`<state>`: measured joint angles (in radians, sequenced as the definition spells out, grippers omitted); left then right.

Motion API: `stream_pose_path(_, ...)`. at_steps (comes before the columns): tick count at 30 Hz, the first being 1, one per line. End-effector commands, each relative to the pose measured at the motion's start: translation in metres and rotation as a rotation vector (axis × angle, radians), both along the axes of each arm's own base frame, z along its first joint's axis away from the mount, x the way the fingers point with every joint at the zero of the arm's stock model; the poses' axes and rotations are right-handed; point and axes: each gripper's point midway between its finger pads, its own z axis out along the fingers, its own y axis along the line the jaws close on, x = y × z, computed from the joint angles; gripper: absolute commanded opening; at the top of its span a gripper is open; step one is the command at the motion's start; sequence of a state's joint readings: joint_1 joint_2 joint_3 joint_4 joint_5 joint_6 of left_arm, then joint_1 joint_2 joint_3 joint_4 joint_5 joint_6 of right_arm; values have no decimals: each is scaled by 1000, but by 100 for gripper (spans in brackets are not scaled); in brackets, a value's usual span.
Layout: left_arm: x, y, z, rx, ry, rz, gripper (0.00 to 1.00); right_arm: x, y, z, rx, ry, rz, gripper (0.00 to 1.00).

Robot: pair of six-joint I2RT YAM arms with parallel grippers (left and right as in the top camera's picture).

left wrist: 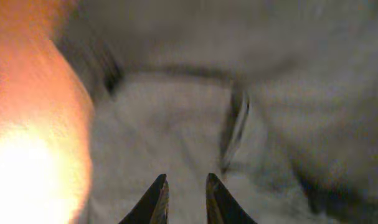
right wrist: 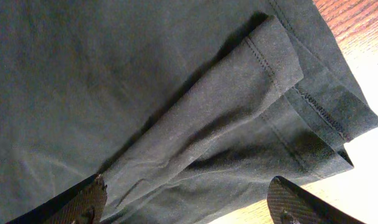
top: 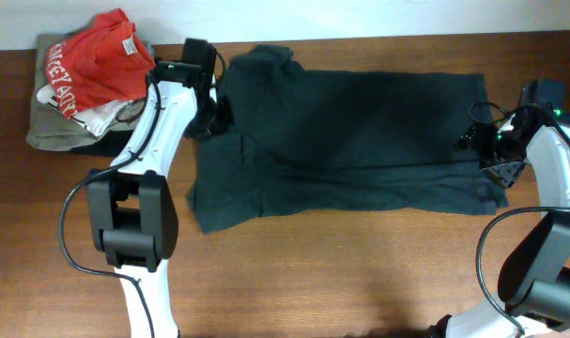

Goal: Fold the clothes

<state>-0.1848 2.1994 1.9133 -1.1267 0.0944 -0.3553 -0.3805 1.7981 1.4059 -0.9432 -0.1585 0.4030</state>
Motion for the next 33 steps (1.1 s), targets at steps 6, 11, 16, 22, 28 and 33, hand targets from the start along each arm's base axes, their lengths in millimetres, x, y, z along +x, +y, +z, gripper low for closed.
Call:
stream_pose_path(6, -69, -51, -58, -60, 235, -58, 10, 1, 9, -1, -11, 10, 32, 86)
stream_pose_path(11, -64, -54, -71, -67, 212, -42, 1, 3, 16, -1, -12, 8, 52, 86)
stream_pose_path(16, -57, -60, -92, -92, 213, -43, 1, 3, 16, -1, -12, 9, 52, 86)
stream_pose_path(22, -33, -66, -96, -114, 117, -49, 1, 3, 16, -1, -12, 9, 52, 86)
stream_pose_path(28, -26, -68, -87, -115, 101, -50, 1, 1, 13, -2, -31, 18, 47, 86)
stream_pose_path(33, -21, -67, -71, -104, 97, -53, 1, -1, 13, -4, -32, 27, 46, 86)
